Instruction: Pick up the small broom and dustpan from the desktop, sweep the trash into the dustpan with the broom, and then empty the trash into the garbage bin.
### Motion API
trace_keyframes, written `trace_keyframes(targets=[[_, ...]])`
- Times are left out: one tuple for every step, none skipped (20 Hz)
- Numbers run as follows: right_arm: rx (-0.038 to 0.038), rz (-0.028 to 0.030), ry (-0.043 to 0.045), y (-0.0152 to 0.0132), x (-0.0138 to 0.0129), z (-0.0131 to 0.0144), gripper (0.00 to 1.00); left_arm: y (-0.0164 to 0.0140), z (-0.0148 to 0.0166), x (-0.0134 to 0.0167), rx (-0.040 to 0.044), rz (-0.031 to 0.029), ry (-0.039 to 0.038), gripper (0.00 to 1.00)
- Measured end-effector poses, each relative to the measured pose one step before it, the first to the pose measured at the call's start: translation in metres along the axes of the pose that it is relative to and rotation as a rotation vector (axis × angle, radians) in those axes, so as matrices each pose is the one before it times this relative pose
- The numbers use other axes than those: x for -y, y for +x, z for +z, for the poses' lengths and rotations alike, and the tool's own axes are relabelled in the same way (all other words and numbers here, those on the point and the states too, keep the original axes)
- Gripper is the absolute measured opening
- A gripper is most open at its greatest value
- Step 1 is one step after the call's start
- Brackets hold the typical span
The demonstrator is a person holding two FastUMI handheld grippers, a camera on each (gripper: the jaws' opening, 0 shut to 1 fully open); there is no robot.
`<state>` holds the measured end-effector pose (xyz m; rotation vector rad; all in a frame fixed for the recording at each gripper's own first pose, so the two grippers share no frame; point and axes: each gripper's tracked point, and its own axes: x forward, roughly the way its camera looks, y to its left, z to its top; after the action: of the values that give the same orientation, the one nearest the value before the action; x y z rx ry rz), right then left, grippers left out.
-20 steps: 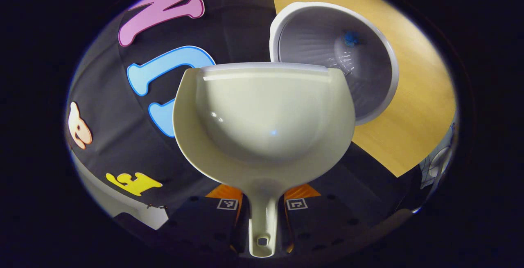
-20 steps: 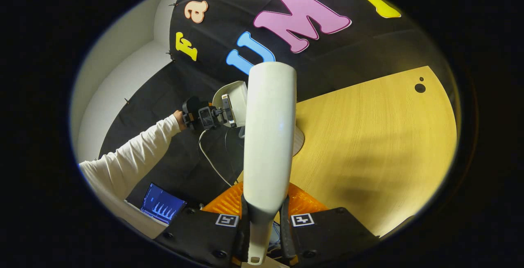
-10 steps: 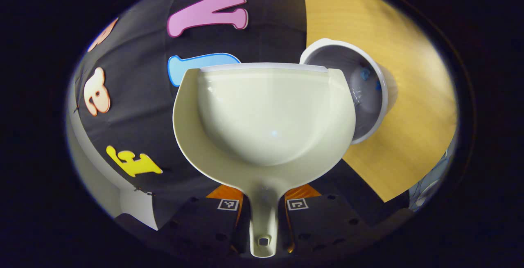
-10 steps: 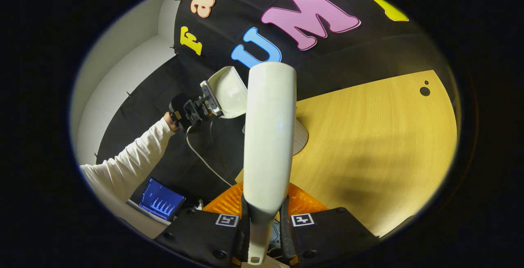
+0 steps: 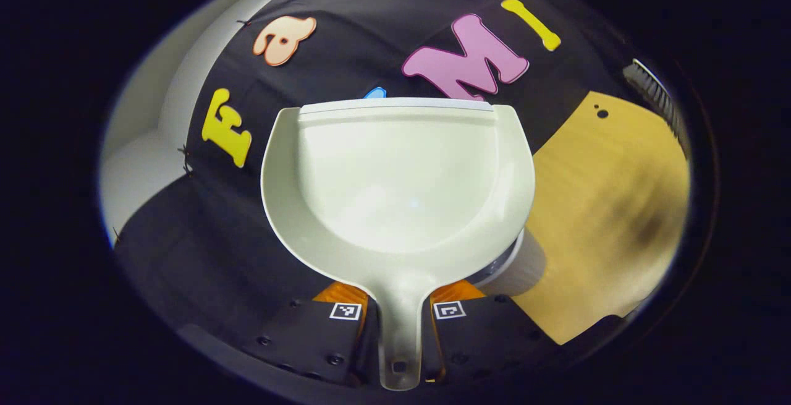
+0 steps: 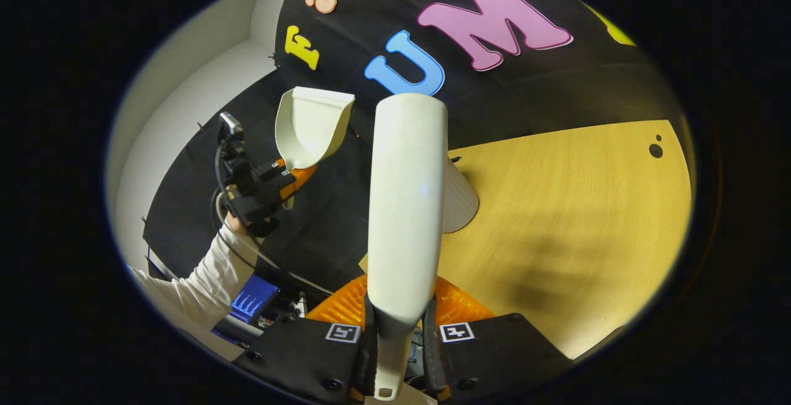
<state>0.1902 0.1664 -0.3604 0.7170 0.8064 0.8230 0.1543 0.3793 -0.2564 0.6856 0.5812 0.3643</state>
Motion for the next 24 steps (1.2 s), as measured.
trace_keyframes(targets=[[-0.00818,-0.00651,-0.01501,0.00306,-0.00243,-0.00128,0.32,-0.00266,-0.00091,0.00144,0.00309,-0.03387,-0.07537,0.26],[-0.00756,-0.01454,-0.01781,0.00292,-0.00098,-0.00072,0.32,0.00118,-0.00134,0.00247,-0.00282,-0.03438,-0.06842,0.26],[-0.00938,-0.02083,-0.02052,0.00169,0.00036,-0.00152,0.32,-0.00002,-0.0021,0.0025,-0.01019,-0.02775,-0.05818,0.26],[-0.00802,-0.02378,-0.01905,0.00248,0.00177,-0.00056,0.32,0.0004,-0.0003,0.0037,-0.00327,-0.03045,-0.05446,0.26],[-0.00924,-0.02544,-0.0133,0.00206,0.00204,-0.00216,0.31,-0.00033,-0.00066,0.00232,-0.00827,-0.0339,-0.05038,0.26],[-0.00601,-0.02064,-0.00581,0.00196,0.00101,0.00073,0.32,0.00025,0.0007,0.00288,-0.0052,-0.03513,-0.04412,0.26],[0.00056,-0.02136,-0.00006,0.00123,0.00158,0.00076,0.32,-0.00091,0.00087,0.0015,-0.01592,-0.03431,-0.0426,0.26],[0.00028,-0.01751,0.00122,0.00104,0.00056,0.0009,0.32,0.00157,-0.00169,-0.00013,-0.02531,-0.02967,-0.0296,0.26],[0.00166,-0.0161,0.00123,0.00058,0.0,-0.00065,0.32,-0.00102,-0.00105,-0.00168,-0.02687,-0.02337,-0.02139,0.26],[-0.0011,-0.02071,-0.00045,0.00078,0.00188,-0.00068,0.32,-0.00201,-0.00297,0.00372,-0.02931,-0.01571,-0.01708,0.26],[-0.0032,-0.02109,-0.00297,0.00179,0.00218,-0.00213,0.32,-0.00044,-0.00079,-0.00029,-0.02841,-0.0099,-0.01387,0.26],[-0.0057,-0.02844,-0.00053,0.00264,0.00424,-0.00247,0.32,-0.00127,-0.00156,0.00242,-0.02342,-0.00941,-0.01607,0.26],[-0.01004,-0.03212,-0.00079,0.00267,0.00601,-0.00282,0.27,-0.00098,-0.00015,0.0017,-0.02182,-0.01763,-0.01142,0.26],[-0.01074,-0.03502,0.00122,0.00388,0.0062,-0.00367,0.32,-0.00106,-0.00102,0.00014,-0.02551,-0.01752,-0.00725,0.27],[-0.01933,-0.03958,0.00804,0.00401,0.00748,-0.00495,0.32,-0.00024,-0.005,0.00179,-0.02607,-0.01165,-0.00451,0.27],[-0.01672,-0.03441,0.01623,0.00549,0.00736,-0.00481,0.32,0.00009,-0.00174,0.00108,-0.02455,-0.01264,-0.00286,0.26],[-0.01448,-0.03146,0.0194,0.00488,0.00582,-0.00554,0.32,0.00012,-0.00029,-0.00013,-0.02544,-0.01112,0.00195,0.27],[-0.02441,-0.04228,0.01892,0.00773,0.00834,-0.00733,0.32,-0.00069,-0.00166,-0.00006,-0.03401,-0.0052,0.00041,0.27],[-0.02547,-0.04143,0.01308,0.00796,0.00705,-0.00634,0.27,-0.00133,-0.00145,0.00077,-0.03277,-0.01172,-0.00499,0.26],[-0.02618,-0.03106,0.01068,0.00837,0.00783,-0.0083,0.37,0.00078,-0.0022,0.00236,-0.03603,-0.01838,-0.00513,0.27],[-0.02501,-0.0268,0.00847,0.00912,0.00662,-0.0094,0.32,-0.00032,-0.00128,-0.00026,-0.04538,-0.01467,0.00164,0.27],[-0.03506,-0.0267,0.00321,0.00867,0.0074,-0.01017,0.32,-0.00391,-0.00179,-0.00016,-0.04974,-0.00702,-0.00112,0.26],[-0.02807,-0.02312,0.00452,0.01053,0.00652,-0.0089,0.32,-0.00104,-0.00175,-0.0005,-0.04496,-0.00287,0.00549,0.27],[-0.03727,-0.02387,0.00615,0.0103,0.00664,-0.00859,0.32,0.00146,-0.00289,-0.00036,-0.04863,-0.00342,-0.00175,0.27]])
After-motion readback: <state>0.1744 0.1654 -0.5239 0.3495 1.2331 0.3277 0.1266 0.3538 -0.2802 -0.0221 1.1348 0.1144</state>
